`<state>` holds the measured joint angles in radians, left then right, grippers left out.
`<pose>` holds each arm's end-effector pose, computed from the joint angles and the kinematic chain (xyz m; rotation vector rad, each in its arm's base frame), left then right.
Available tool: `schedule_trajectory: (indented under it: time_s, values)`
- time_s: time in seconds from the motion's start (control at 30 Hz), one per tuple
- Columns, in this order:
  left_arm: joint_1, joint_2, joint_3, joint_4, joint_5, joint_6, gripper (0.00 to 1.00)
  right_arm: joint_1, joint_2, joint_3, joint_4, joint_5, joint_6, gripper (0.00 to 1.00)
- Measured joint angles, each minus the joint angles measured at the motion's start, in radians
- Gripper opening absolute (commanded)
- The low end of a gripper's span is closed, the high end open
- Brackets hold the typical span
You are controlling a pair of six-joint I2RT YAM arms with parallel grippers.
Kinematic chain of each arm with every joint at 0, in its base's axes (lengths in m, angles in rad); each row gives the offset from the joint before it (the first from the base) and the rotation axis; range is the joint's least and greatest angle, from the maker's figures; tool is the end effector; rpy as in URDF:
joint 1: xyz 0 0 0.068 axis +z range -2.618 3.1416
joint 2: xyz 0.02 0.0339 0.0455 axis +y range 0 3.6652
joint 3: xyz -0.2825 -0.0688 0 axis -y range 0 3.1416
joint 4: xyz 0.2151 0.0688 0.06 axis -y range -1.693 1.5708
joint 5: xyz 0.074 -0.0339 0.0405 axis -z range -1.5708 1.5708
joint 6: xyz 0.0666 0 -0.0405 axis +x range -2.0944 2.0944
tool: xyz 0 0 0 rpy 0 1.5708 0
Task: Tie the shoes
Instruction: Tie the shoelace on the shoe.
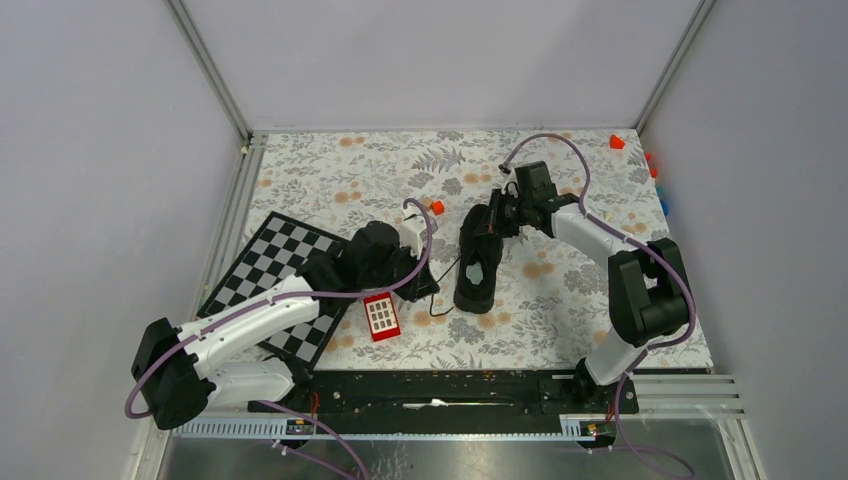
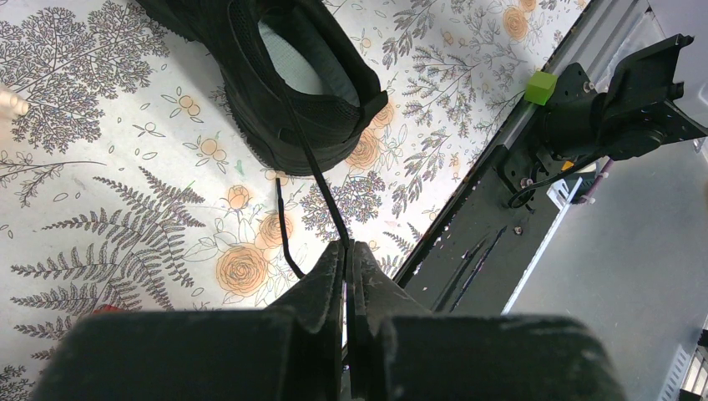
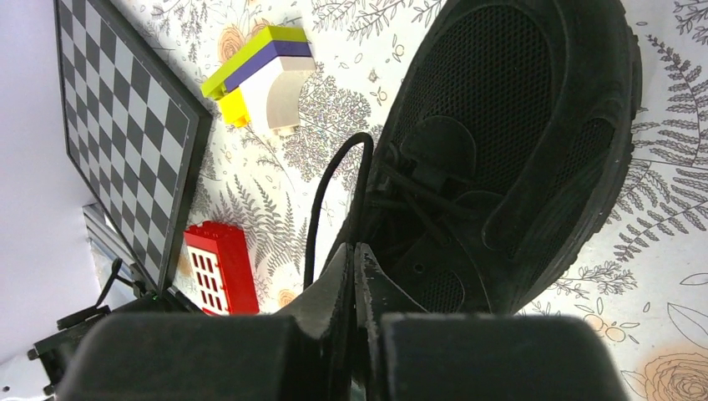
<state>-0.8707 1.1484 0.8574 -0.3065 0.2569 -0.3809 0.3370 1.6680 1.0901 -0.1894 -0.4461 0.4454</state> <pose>0.1429 -0.1959 0.2891 0.7151 2.2084 -0.9602 0.3273 0.1451 0.2343 -0.1015 2.4219 0.8968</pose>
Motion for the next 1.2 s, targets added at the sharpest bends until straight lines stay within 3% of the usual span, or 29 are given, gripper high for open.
schedule_trajectory:
  time_s: [0.53, 0.83, 1.2]
  values:
    - [0.000, 0.000, 0.000, 0.000, -0.002, 0.008, 0.00, -0.010, -0.093, 0.070, -0.008, 0.113, -0.013, 0.00]
    - [0.000, 0.000, 0.000, 0.000, -0.006, 0.011, 0.00, -0.013, -0.125, 0.165, -0.069, 0.234, -0.111, 0.00]
    - [0.000, 0.000, 0.002, 0.001, -0.035, 0.017, 0.00, -0.033, -0.346, 0.151, -0.122, 0.472, -0.231, 0.00]
